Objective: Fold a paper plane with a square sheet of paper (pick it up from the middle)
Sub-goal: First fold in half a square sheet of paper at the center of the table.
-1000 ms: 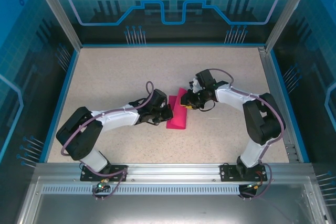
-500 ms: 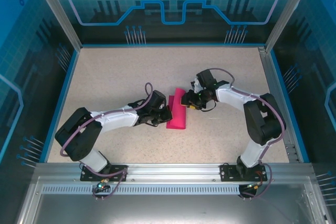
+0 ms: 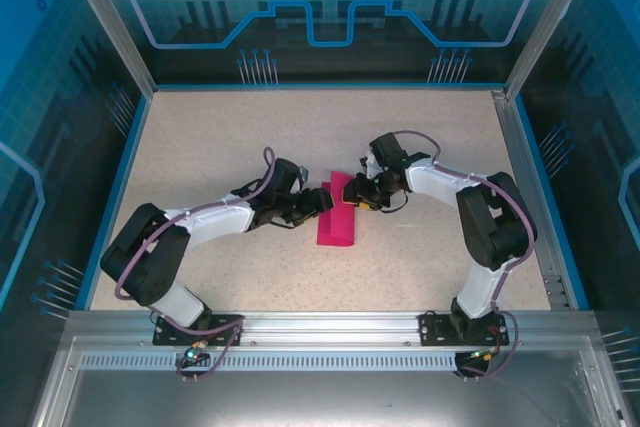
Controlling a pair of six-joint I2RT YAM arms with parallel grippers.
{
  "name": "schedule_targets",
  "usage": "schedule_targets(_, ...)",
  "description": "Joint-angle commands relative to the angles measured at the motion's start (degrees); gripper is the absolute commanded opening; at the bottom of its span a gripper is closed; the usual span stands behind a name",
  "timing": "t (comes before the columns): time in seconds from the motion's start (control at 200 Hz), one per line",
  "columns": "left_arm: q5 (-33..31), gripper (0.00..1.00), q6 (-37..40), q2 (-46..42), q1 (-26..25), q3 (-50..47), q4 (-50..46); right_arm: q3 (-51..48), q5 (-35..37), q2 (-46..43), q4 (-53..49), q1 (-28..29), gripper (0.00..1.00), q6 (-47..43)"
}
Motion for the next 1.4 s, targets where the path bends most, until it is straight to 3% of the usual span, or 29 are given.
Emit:
schedule_targets(0.0, 8.6, 0.61, -1.1, 2.5, 2.2, 0.3, 5.3, 1.1, -1.1, 0.6, -1.3, 0.8, 0.4, -1.0)
schedule_targets(0.15, 12.4, 0.55, -2.0, 5.7, 2.8, 2.0, 7.9, 0.8, -0.9, 0.5, -0.9, 0.9, 0.4, -0.5)
schedule_targets(0.9, 11.0, 0.11, 2.0, 8.4, 3.0, 5.4, 2.3, 0.5, -1.2, -0.3, -0.5, 1.0, 0.42, 0.2)
schedule_targets(1.04, 10.8, 0.06, 4.9, 8.2, 4.1, 6.1, -0.4, 0.5, -1.0, -1.5, -1.0, 1.0, 0.43, 0.1)
schedule_targets(1.396, 12.9, 0.06, 13.2, 10.5, 7.2, 8.2, -5.2, -4.2, -1.7, -9.3, 4.2, 0.3, 0.5, 3.1)
